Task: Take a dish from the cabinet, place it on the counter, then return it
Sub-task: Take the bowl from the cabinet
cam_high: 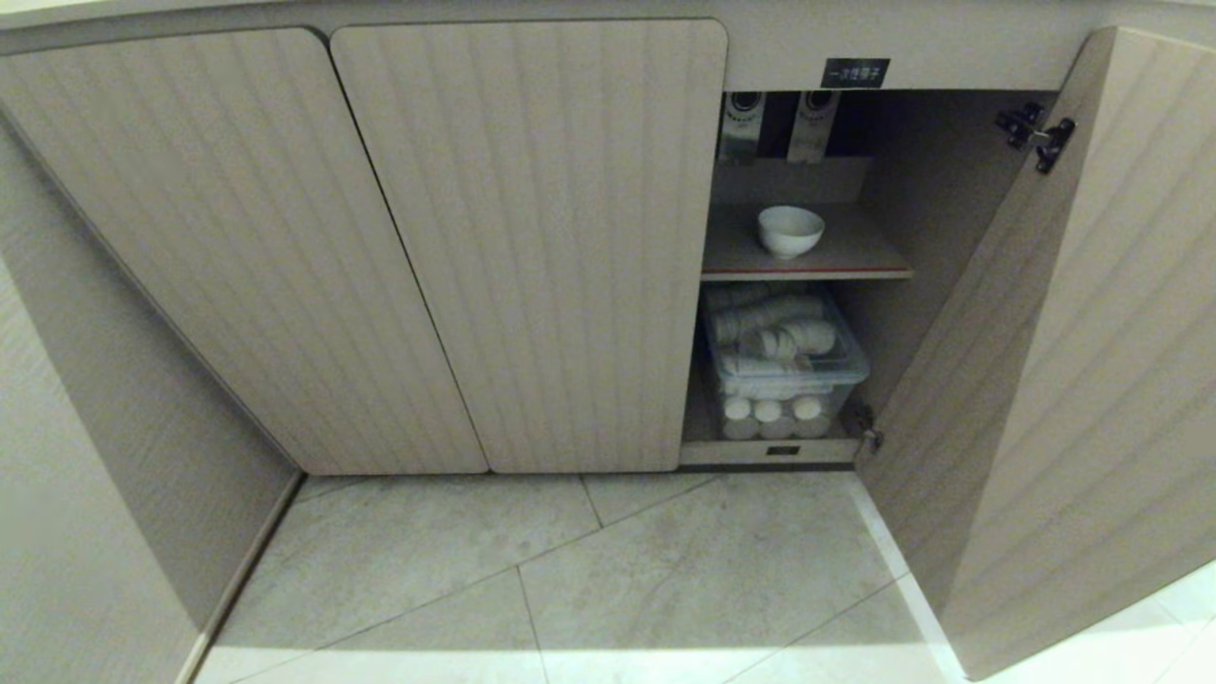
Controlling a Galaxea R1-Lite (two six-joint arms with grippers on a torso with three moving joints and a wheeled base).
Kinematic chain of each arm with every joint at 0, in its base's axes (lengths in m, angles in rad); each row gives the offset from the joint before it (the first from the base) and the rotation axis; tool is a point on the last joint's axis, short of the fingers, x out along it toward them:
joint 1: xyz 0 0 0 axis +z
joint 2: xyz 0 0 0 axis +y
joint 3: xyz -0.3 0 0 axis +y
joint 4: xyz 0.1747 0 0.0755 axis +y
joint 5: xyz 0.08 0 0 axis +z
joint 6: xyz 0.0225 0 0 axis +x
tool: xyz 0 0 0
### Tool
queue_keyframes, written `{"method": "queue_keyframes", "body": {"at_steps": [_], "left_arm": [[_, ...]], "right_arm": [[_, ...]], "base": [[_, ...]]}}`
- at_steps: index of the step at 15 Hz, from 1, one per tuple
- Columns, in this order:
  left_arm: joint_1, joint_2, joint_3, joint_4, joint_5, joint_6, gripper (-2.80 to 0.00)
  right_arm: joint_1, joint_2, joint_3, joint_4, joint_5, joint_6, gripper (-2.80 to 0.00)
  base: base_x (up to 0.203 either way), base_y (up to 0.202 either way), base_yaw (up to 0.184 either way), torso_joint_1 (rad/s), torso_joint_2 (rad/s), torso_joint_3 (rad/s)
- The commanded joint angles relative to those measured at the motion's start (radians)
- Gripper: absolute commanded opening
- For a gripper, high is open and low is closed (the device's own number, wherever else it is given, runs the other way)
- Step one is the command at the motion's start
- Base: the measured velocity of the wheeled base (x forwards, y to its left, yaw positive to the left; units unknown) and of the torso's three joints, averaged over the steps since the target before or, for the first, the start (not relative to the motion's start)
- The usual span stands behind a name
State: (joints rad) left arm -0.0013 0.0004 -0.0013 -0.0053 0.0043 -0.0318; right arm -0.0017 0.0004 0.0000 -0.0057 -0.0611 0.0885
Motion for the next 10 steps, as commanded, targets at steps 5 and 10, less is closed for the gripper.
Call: {"method": "queue_keyframes", "body": {"at_steps": [5,10], "left_arm": [[0.001,0.000,0.000,0.001,0.000,0.000,-2.80],[0.000,0.000,0.000,-0.001,0.000,0.000,-2.80]], "right_arm": [[0.000,0.000,0.000,0.000,0.000,0.000,-2.80],[0.000,0.000,0.000,0.000,0.000,0.000,-2.80]], "base": [[0.000,0.000,0.000,0.000,0.00,0.000],[0.000,0.000,0.000,0.000,0.00,0.000]]}}
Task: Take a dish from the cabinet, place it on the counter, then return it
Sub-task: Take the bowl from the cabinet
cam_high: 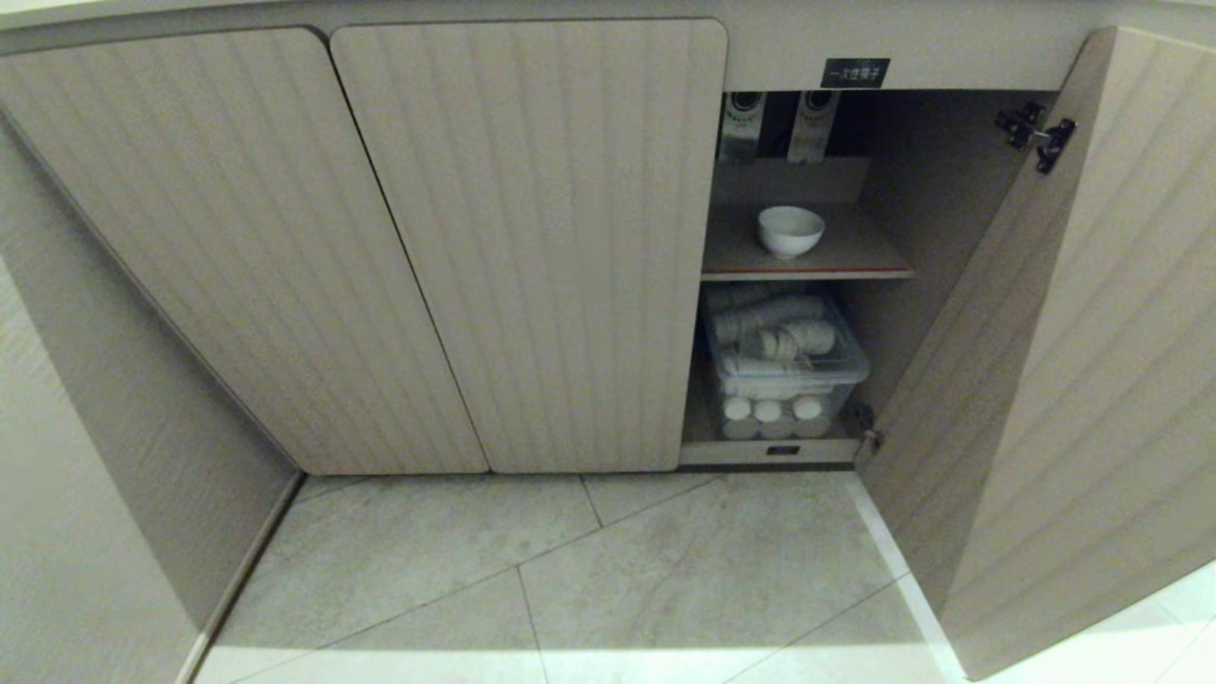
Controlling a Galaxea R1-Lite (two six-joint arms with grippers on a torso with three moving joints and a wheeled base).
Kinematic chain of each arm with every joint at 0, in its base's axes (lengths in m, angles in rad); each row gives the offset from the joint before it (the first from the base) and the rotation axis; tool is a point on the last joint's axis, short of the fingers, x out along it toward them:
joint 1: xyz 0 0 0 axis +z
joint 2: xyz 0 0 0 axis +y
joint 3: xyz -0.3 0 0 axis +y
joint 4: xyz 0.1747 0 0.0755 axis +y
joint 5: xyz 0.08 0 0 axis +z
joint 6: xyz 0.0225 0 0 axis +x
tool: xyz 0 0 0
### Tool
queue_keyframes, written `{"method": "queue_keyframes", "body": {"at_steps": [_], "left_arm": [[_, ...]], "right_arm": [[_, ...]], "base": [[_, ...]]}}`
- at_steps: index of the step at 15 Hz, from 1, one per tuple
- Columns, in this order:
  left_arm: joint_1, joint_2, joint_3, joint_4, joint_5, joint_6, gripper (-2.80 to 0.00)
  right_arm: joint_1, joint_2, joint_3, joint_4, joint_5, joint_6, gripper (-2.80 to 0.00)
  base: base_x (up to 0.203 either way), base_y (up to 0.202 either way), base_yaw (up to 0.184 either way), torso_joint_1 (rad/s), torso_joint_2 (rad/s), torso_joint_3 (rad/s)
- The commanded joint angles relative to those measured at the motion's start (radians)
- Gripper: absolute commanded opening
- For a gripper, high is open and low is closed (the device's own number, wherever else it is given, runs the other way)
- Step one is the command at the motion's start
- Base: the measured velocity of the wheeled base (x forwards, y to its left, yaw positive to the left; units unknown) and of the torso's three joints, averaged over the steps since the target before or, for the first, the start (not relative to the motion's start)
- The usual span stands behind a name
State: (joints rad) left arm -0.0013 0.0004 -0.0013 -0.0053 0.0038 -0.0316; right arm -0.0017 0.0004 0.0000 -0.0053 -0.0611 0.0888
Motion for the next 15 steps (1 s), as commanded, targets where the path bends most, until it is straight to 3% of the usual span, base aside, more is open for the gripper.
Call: {"method": "queue_keyframes", "body": {"at_steps": [1,7,15], "left_arm": [[0.000,0.000,0.000,0.000,0.001,-0.001,-2.80],[0.000,0.000,0.000,0.001,0.001,0.001,-2.80],[0.000,0.000,0.000,0.001,0.001,0.001,-2.80]], "right_arm": [[0.000,0.000,0.000,-0.001,0.000,0.000,-2.80],[0.000,0.000,0.000,-0.001,0.000,0.000,-2.80],[0.000,0.000,0.000,-0.001,0.000,0.000,-2.80]], "base": [[0.000,0.000,0.000,0.000,0.00,0.000],[0.019,0.000,0.000,-0.001,0.00,0.002],[0.197,0.000,0.001,0.002,0.00,0.001]]}}
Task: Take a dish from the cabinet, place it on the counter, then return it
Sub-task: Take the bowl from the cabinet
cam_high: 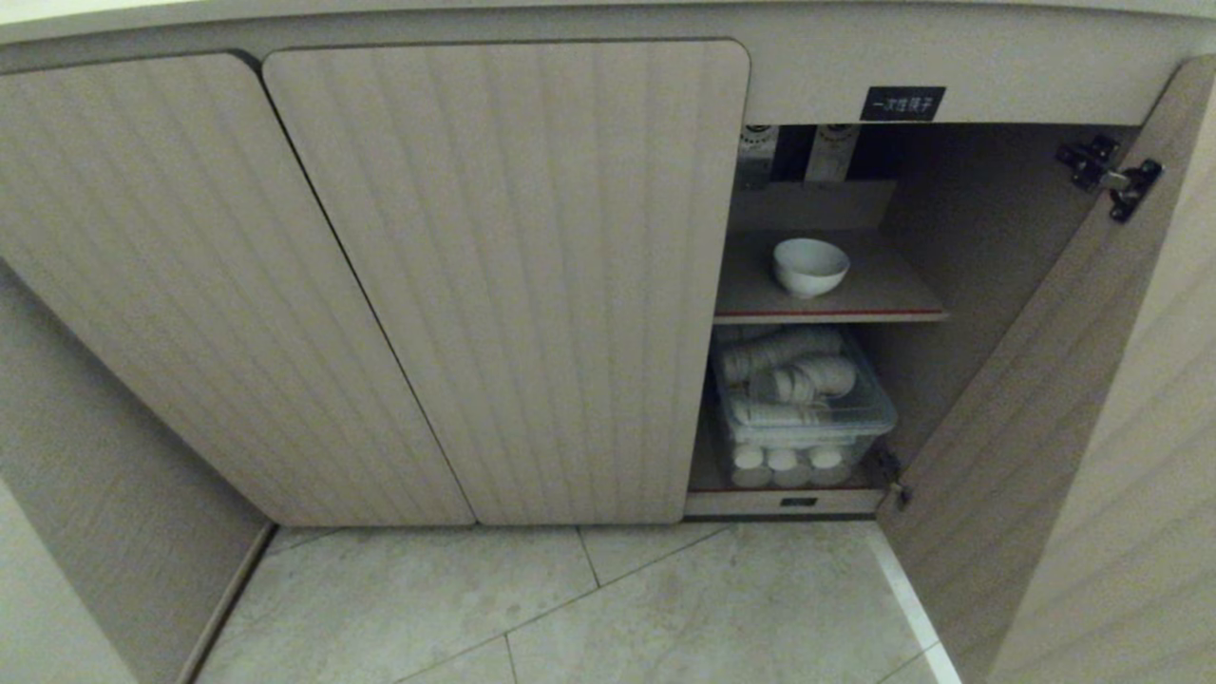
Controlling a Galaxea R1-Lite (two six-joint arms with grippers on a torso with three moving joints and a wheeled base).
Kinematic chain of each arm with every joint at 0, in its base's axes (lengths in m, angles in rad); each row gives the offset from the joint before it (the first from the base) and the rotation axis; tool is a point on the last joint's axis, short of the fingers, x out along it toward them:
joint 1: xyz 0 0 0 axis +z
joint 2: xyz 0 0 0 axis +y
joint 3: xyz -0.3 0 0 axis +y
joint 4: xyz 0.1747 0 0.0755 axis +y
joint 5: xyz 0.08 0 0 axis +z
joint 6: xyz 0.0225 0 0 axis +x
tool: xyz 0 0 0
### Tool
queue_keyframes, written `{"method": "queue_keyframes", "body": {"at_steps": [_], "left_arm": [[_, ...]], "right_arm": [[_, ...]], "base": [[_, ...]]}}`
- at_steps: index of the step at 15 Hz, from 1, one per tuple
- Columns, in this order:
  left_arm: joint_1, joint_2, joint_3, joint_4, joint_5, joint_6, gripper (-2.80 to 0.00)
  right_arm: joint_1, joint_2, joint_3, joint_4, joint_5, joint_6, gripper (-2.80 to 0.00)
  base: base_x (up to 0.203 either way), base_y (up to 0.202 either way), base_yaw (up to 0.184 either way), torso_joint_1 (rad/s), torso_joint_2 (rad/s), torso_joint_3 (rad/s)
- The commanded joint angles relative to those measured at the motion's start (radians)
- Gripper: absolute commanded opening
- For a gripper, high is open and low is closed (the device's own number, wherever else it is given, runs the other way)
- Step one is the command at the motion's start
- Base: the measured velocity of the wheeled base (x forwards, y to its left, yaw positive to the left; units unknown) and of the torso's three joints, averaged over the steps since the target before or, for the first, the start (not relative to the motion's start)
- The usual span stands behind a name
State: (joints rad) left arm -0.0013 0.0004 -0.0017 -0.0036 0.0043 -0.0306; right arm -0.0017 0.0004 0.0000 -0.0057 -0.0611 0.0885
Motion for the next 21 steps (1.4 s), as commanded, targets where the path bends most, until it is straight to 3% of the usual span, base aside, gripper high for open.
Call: {"method": "queue_keyframes", "body": {"at_steps": [1,5,9,21], "left_arm": [[0.000,0.000,0.000,-0.001,0.000,0.000,-2.80],[0.000,0.000,0.000,-0.001,0.000,0.000,-2.80],[0.000,0.000,0.000,-0.001,0.000,0.000,-2.80],[0.001,0.000,0.000,-0.001,0.002,0.001,-2.80]], "right_arm": [[0.000,0.000,0.000,0.000,0.000,0.000,-2.80],[0.000,0.000,0.000,0.000,0.000,0.000,-2.80],[0.000,0.000,0.000,0.000,0.000,0.000,-2.80],[0.000,0.000,0.000,0.000,0.001,0.000,-2.80]], "base": [[0.193,0.000,0.001,0.002,0.00,0.004],[0.191,0.000,0.001,0.002,0.00,0.001],[0.053,0.000,-0.004,0.003,0.00,0.001],[0.194,0.000,0.002,0.001,0.00,0.002]]}}
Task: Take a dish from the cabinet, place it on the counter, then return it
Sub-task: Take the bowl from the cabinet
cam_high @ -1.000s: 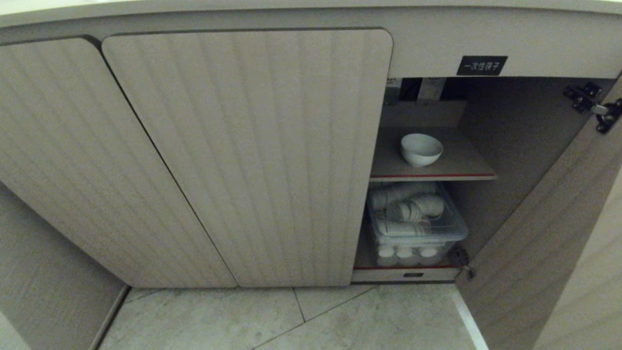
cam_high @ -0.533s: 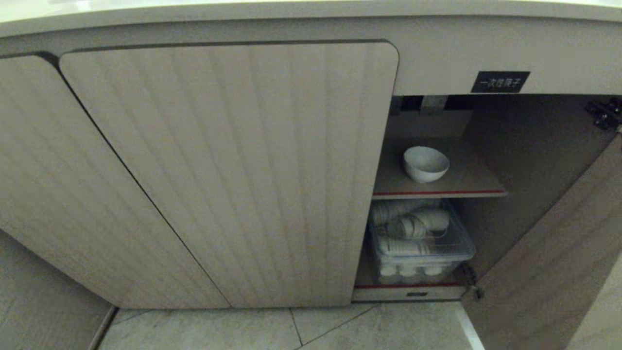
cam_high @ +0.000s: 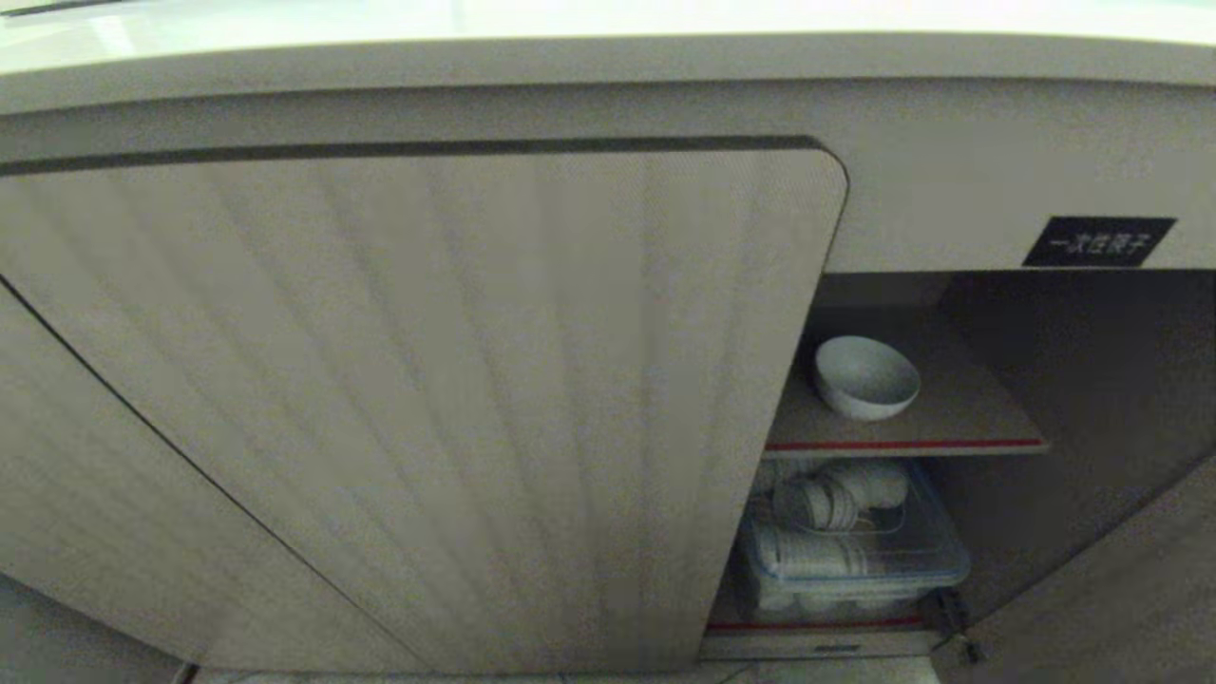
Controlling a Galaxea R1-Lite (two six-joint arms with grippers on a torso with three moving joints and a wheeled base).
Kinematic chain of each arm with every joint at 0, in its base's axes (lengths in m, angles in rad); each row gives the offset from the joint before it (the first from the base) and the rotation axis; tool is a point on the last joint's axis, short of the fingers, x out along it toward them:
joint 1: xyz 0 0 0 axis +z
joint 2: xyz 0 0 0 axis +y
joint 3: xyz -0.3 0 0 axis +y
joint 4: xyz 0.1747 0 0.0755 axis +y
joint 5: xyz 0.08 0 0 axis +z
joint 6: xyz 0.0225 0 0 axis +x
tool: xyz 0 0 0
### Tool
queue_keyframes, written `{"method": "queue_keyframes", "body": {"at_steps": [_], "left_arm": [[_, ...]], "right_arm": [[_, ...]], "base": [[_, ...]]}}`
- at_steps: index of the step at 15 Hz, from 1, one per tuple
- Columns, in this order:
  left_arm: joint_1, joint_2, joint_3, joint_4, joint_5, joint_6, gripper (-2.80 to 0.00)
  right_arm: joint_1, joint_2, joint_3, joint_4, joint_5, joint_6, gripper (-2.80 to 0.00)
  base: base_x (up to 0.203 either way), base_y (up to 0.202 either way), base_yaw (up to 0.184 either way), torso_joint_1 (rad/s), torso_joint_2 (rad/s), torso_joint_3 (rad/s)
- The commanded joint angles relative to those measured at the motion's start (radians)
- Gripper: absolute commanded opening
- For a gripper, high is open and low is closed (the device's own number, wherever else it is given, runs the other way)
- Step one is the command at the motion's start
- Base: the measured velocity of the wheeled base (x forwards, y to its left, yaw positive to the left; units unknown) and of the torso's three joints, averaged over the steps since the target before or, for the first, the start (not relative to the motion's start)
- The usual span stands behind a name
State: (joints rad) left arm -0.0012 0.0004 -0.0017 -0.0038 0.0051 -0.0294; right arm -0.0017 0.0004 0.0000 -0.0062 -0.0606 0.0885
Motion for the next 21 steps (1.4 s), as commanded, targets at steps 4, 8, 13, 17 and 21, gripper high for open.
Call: {"method": "queue_keyframes", "body": {"at_steps": [4,8,13,17,21], "left_arm": [[0.000,0.000,0.000,-0.001,0.001,-0.001,-2.80],[0.000,0.000,0.000,-0.001,0.001,-0.001,-2.80],[0.000,0.000,0.000,-0.001,0.001,-0.001,-2.80],[0.000,0.000,0.000,-0.001,0.001,-0.001,-2.80],[0.000,0.000,0.001,-0.001,0.001,-0.003,-2.80]], "right_arm": [[0.000,0.000,0.000,0.000,-0.001,0.000,-2.80],[0.000,0.000,0.000,0.000,-0.001,0.000,-2.80],[0.000,0.000,0.000,0.000,-0.001,0.000,-2.80],[0.000,0.000,0.000,0.000,-0.001,0.000,-2.80],[0.000,0.000,0.000,0.000,-0.001,0.000,-2.80]], "base": [[0.075,0.000,0.004,0.004,0.00,0.001],[0.000,0.000,0.000,0.000,0.00,0.000],[0.000,0.000,0.000,0.000,0.00,0.000],[0.000,0.000,0.000,0.000,0.00,0.000],[0.000,0.000,0.000,0.000,0.00,0.000]]}}
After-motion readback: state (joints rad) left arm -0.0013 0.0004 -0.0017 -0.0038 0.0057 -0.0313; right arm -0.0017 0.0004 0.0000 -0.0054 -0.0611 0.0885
